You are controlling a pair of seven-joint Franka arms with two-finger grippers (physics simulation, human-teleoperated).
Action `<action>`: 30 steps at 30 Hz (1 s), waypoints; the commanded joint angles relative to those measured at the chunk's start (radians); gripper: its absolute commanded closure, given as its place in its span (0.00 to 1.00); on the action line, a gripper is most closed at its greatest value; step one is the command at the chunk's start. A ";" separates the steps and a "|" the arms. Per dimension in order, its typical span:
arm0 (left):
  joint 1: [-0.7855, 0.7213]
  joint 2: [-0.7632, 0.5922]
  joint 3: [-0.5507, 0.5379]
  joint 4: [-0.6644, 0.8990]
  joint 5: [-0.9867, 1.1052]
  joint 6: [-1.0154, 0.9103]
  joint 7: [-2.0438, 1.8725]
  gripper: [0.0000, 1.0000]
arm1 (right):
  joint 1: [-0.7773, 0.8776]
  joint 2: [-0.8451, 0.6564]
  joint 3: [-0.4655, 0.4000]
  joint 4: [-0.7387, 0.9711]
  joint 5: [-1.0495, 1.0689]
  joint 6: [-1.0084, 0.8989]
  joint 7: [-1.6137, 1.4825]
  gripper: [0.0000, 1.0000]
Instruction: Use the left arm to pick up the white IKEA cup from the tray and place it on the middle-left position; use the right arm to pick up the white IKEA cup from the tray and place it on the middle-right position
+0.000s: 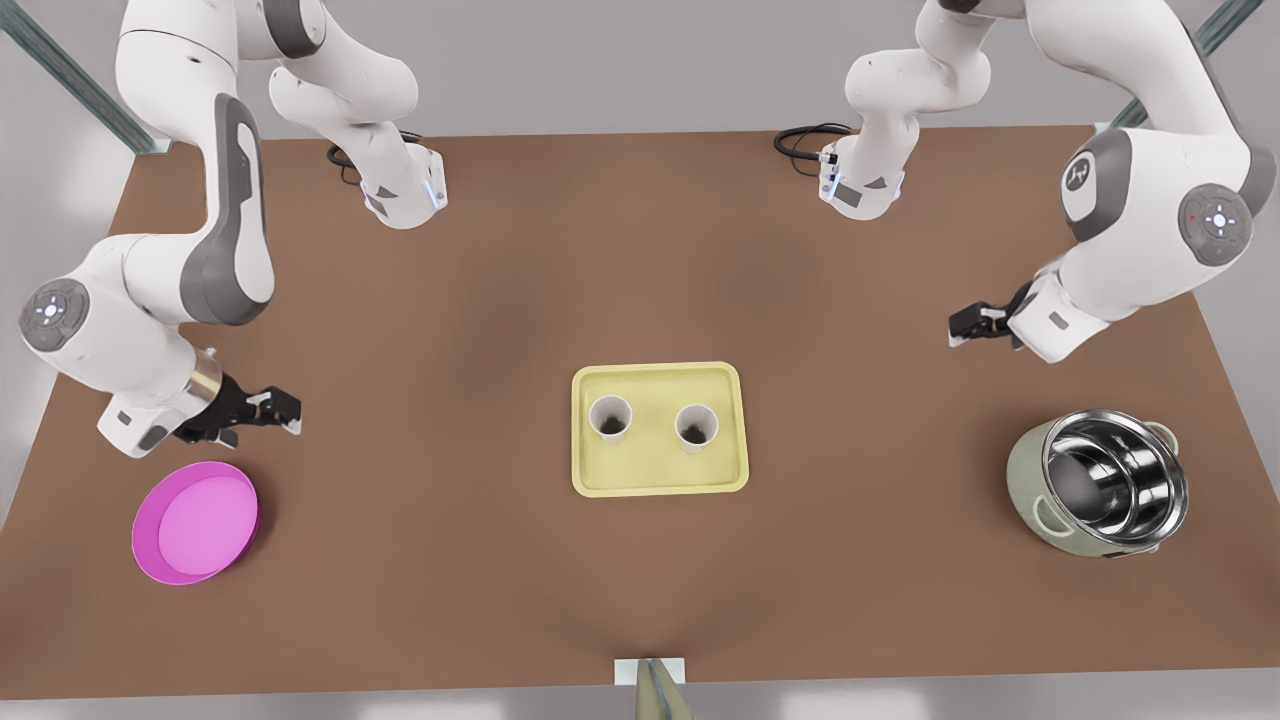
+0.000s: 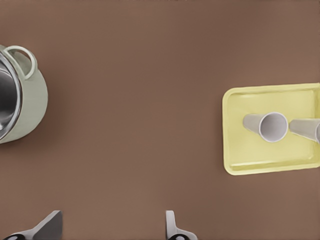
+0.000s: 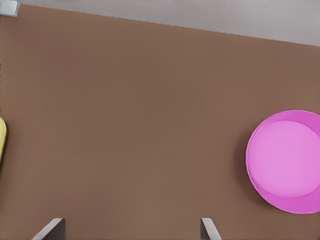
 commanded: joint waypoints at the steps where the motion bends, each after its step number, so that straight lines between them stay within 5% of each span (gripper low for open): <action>1: 0.000 0.005 -0.001 -0.001 0.000 0.038 -0.029 0.00 | 0.004 -0.001 -0.001 0.001 -0.030 0.048 -0.089 0.00; 4: -0.023 0.068 -0.044 0.034 -0.008 0.068 0.034 0.00 | 0.082 0.000 0.004 0.001 -0.029 0.047 -0.087 0.00; 11: -0.471 0.255 -0.050 0.108 0.130 0.240 -0.637 0.00 | 0.398 0.032 0.007 0.040 -0.034 -0.010 -0.086 0.00; 16: -0.493 0.332 -0.030 0.115 0.161 0.329 -0.625 0.00 | 0.533 0.072 0.006 0.051 -0.070 -0.010 -0.043 0.00; 20: -0.442 0.430 0.001 0.091 0.153 0.407 -0.533 0.00 | 0.535 0.203 0.102 0.129 -0.072 0.007 0.107 0.00; 30: -0.450 0.540 -0.004 0.075 0.073 0.594 -0.547 0.00 | 0.532 0.353 0.116 0.214 -0.038 0.116 0.137 0.00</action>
